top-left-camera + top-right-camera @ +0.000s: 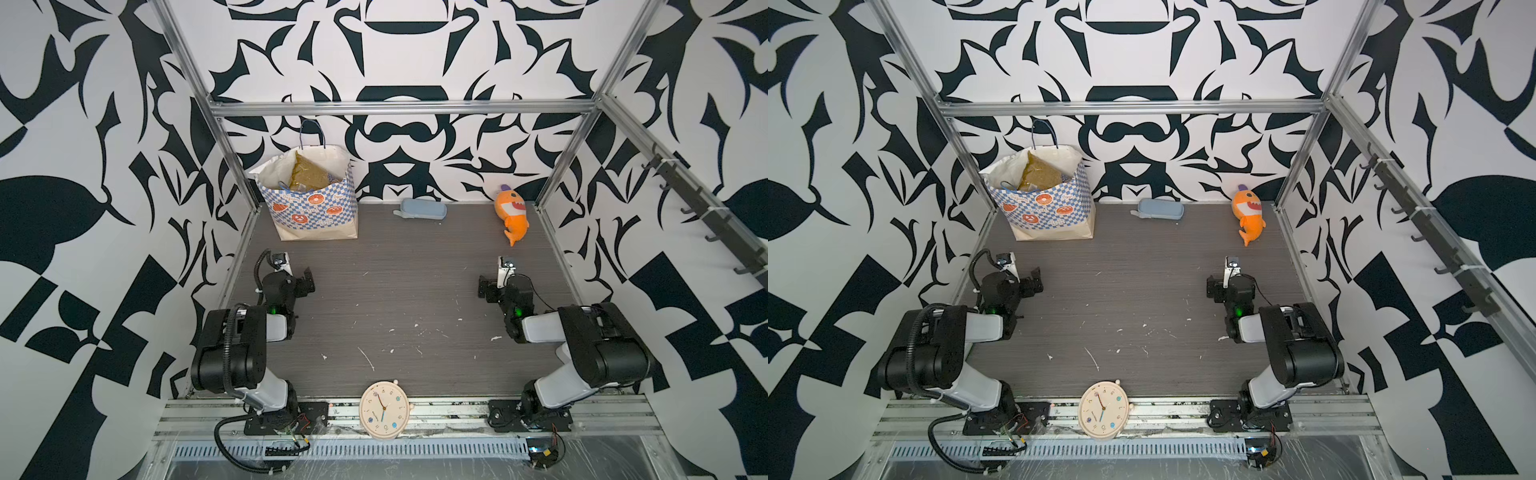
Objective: Take the snacks out of the paper bag
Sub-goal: Move the paper bag to the top-center of the table.
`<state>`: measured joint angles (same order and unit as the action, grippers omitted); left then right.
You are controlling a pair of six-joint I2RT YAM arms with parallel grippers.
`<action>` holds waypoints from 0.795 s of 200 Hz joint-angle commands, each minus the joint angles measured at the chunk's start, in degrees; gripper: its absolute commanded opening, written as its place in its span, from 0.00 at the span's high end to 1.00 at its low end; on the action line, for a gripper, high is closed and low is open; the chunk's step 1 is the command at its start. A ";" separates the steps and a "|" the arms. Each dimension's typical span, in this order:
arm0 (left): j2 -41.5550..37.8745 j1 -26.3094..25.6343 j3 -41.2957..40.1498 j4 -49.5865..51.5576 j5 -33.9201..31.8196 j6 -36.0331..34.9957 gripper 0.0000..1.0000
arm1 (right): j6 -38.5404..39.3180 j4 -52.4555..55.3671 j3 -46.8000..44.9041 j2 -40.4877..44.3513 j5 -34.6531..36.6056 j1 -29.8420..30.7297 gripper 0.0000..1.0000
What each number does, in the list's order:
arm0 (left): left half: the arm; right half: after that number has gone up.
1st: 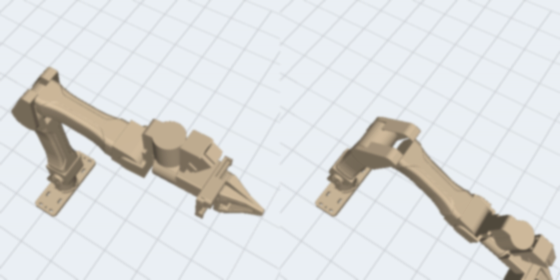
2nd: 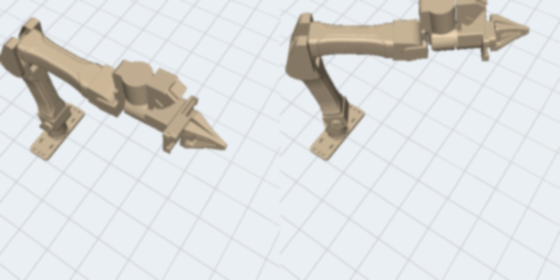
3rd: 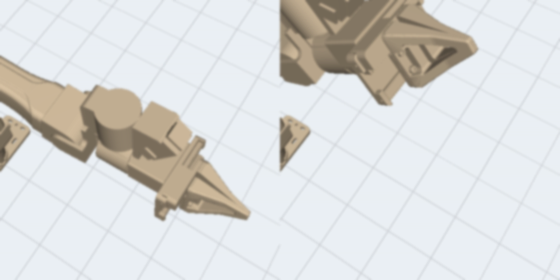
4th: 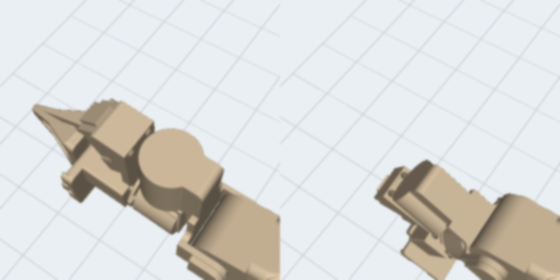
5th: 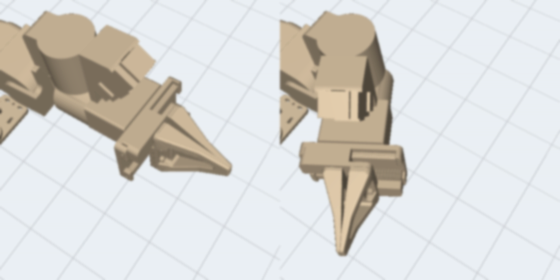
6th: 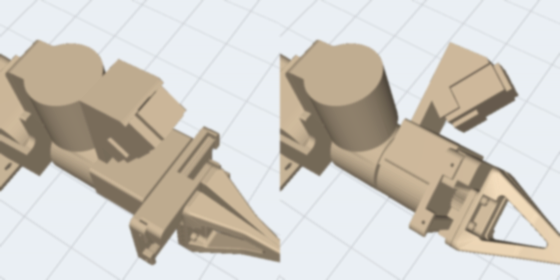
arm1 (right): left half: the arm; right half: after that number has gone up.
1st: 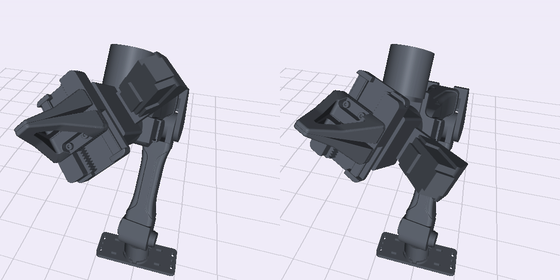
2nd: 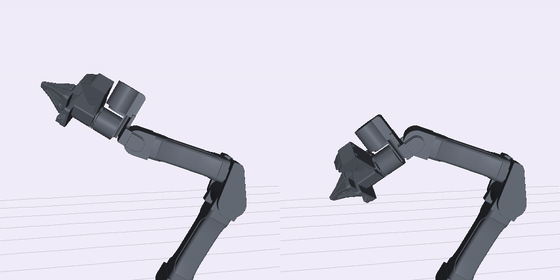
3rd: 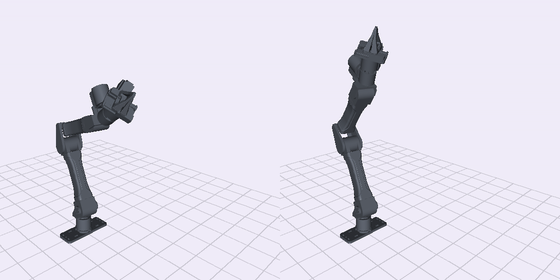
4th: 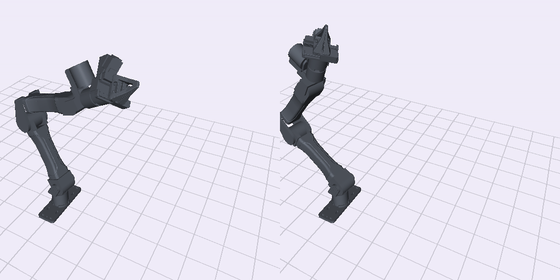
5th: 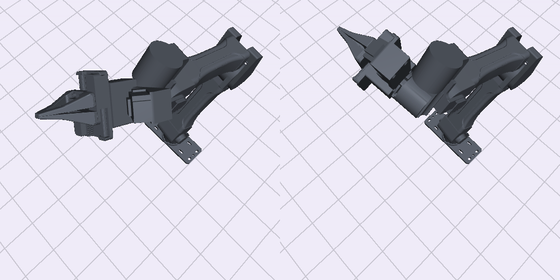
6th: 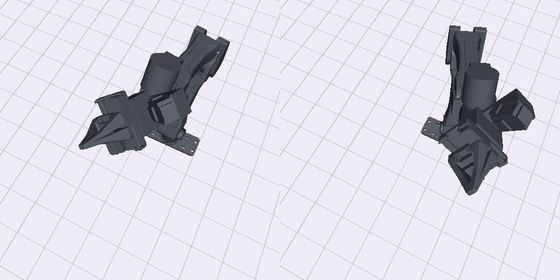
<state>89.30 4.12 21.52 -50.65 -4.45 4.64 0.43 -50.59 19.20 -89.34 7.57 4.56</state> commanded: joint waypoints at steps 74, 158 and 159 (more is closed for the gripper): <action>-0.25 0.11 1.09 0.86 0.31 0.35 0.01 | -0.20 -0.99 1.38 0.52 -1.41 -0.25 0.00; -29.18 -3.52 3.85 24.16 -2.34 7.26 0.08 | -20.57 43.46 14.34 21.78 10.55 0.15 0.01; -29.97 -3.51 3.91 24.49 -2.24 7.81 0.08 | -21.00 44.34 14.80 22.12 9.31 -0.05 0.00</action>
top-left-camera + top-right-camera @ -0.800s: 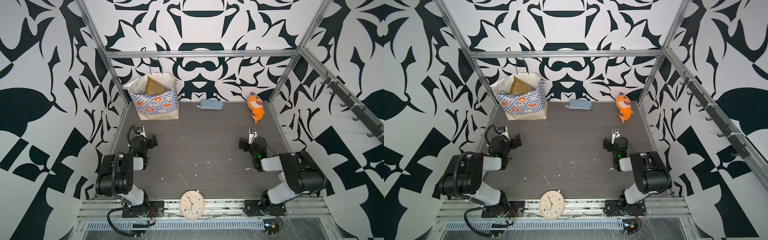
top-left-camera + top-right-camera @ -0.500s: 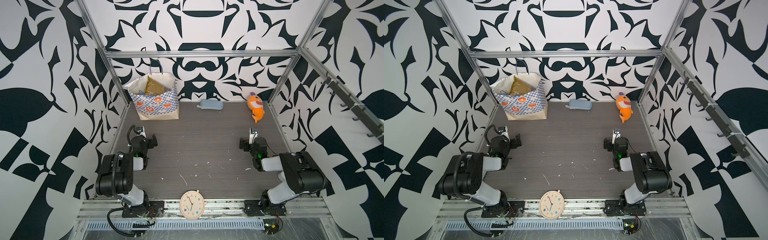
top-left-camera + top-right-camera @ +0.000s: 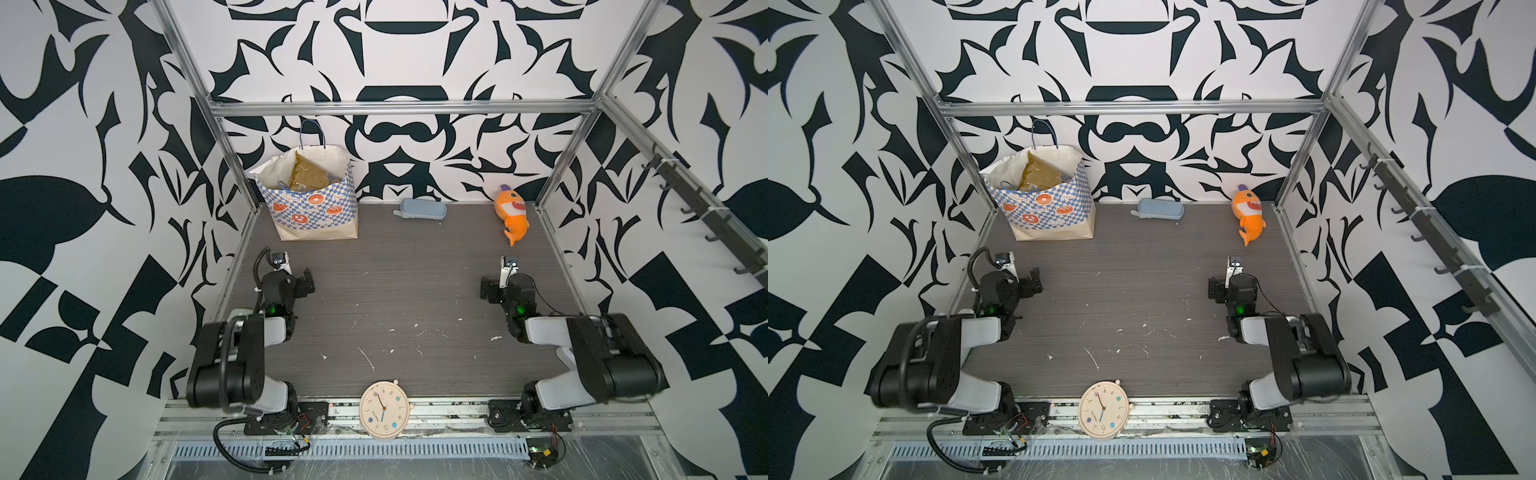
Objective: Take the snacks out of the paper bag
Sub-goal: Move the paper bag to the top-center of the table.
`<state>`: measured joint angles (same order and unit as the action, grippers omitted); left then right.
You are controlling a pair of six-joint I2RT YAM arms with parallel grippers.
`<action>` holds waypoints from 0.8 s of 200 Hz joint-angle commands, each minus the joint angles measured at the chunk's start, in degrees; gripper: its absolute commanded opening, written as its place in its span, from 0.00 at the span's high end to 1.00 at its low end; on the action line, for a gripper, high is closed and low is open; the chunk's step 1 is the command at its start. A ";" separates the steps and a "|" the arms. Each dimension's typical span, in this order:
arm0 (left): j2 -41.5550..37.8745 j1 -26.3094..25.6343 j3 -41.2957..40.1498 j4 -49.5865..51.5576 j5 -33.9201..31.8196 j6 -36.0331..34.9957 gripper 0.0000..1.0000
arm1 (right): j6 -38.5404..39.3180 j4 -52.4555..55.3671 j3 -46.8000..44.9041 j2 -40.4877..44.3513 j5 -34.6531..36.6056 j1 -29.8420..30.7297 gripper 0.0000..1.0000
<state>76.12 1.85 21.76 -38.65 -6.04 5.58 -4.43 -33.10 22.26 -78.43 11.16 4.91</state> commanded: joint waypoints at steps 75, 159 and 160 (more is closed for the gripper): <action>-10.93 15.35 27.04 25.58 16.56 21.89 0.24 | -12.54 29.98 25.47 11.90 -16.29 12.26 0.19; 20.44 22.59 55.76 28.28 28.02 25.23 0.99 | -17.64 28.35 28.62 5.32 -17.78 16.24 0.25; 20.85 22.59 56.07 28.24 28.06 25.12 0.99 | -17.72 28.31 28.54 5.40 -17.81 16.26 0.25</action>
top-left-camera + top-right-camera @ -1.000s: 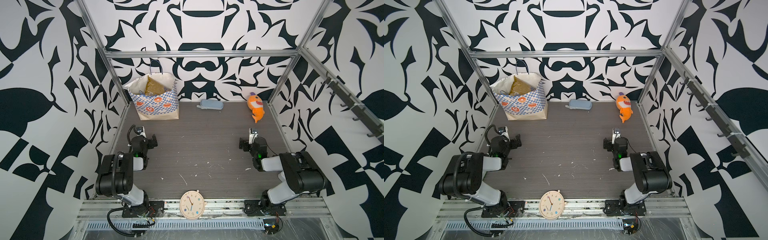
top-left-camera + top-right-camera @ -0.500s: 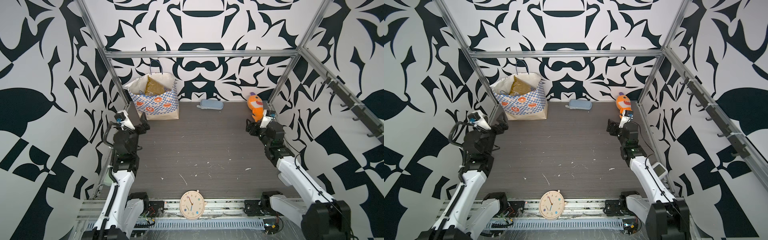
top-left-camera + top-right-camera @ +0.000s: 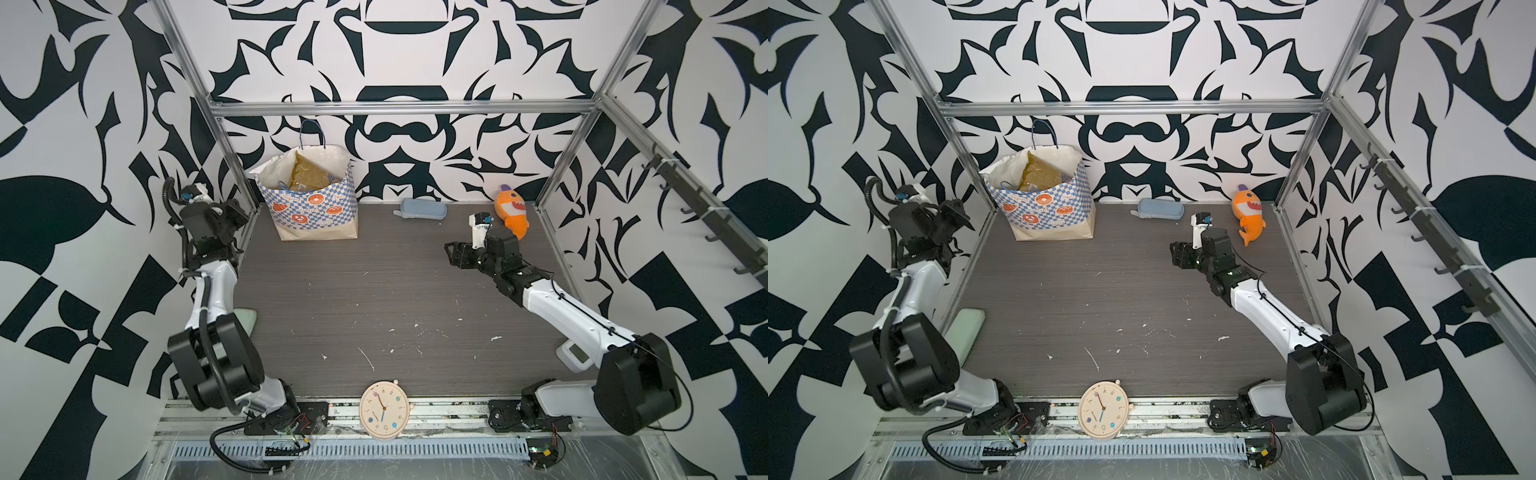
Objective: Take the snacks out of the paper bag
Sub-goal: Move the paper bag to the top-center of the table.
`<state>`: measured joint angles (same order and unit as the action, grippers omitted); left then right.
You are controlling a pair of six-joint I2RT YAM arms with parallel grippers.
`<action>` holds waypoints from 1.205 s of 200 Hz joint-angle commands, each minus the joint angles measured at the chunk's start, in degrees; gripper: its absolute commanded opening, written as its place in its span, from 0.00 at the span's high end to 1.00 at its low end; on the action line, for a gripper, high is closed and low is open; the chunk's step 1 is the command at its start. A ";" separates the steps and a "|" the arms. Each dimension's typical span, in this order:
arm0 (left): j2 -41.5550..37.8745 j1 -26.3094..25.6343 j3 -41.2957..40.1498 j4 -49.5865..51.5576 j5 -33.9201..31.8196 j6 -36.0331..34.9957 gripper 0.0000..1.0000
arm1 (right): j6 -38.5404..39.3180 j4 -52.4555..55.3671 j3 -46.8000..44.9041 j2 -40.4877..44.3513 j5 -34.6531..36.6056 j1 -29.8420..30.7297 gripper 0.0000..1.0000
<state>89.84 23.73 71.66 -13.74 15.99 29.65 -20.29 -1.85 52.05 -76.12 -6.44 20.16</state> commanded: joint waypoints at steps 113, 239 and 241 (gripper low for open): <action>49.12 0.63 56.59 25.25 8.90 5.17 1.00 | -1.25 -10.02 -5.82 10.41 -1.73 4.88 0.26; 69.15 -6.20 75.69 20.50 16.39 14.76 1.00 | 0.91 -12.95 -9.43 14.68 -4.06 5.94 0.26; 69.09 -6.34 75.66 20.55 16.47 14.70 1.00 | 0.97 -12.86 -9.38 14.72 -4.08 5.90 0.26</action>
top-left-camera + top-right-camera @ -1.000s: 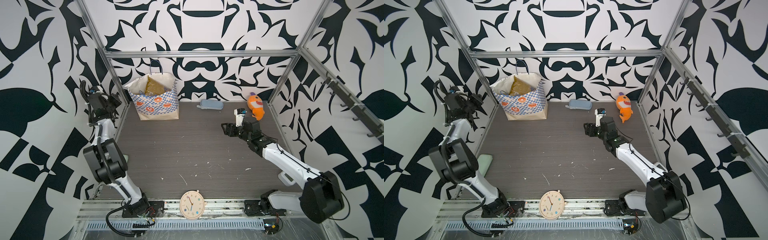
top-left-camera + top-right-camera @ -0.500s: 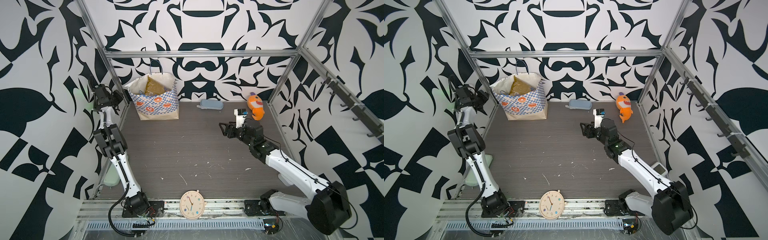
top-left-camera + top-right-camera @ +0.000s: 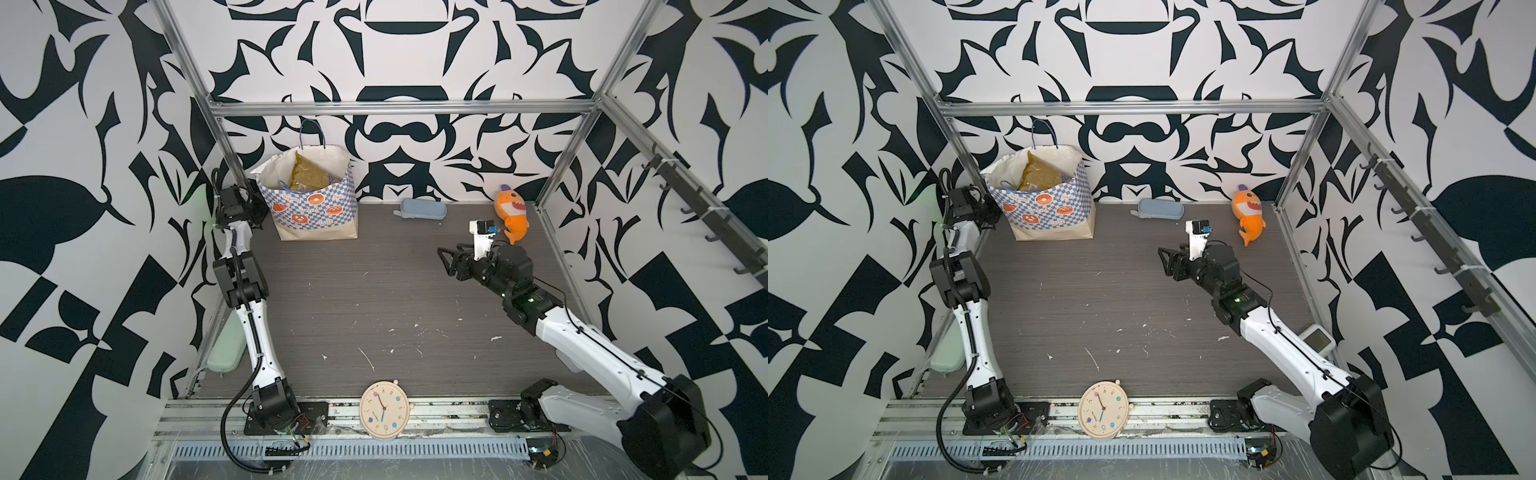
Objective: Take the snacks out of the paper bag
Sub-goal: Move the paper bag to the top-center of the table.
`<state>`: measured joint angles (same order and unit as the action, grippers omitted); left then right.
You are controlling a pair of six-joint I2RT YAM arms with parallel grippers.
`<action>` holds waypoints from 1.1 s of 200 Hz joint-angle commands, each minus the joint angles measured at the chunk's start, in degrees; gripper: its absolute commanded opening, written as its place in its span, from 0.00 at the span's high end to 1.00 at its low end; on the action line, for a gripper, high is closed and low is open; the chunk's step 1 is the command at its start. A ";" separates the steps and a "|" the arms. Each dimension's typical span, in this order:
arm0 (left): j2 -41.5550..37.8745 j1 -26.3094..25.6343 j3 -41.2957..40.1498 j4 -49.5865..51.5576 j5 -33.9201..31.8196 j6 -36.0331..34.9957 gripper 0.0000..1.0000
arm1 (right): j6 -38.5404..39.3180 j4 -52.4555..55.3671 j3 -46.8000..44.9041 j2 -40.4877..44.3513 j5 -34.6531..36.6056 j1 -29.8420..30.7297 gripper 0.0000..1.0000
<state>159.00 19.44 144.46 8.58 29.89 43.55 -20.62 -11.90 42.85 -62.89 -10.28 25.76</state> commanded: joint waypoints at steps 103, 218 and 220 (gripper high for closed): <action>-6.27 -5.97 -3.78 -3.39 10.99 -1.80 1.00 | -3.51 8.03 11.17 -7.47 16.75 0.26 0.25; -10.98 -10.26 -6.37 7.17 20.61 -17.57 1.00 | -5.09 9.85 25.00 -20.46 5.18 0.30 0.25; -11.05 -10.34 -6.34 7.49 20.77 -18.01 1.00 | -5.05 9.76 24.83 -20.33 5.32 0.27 0.25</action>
<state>151.63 12.40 138.28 8.36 43.07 33.56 -25.82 -0.19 67.40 -85.82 -4.43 25.76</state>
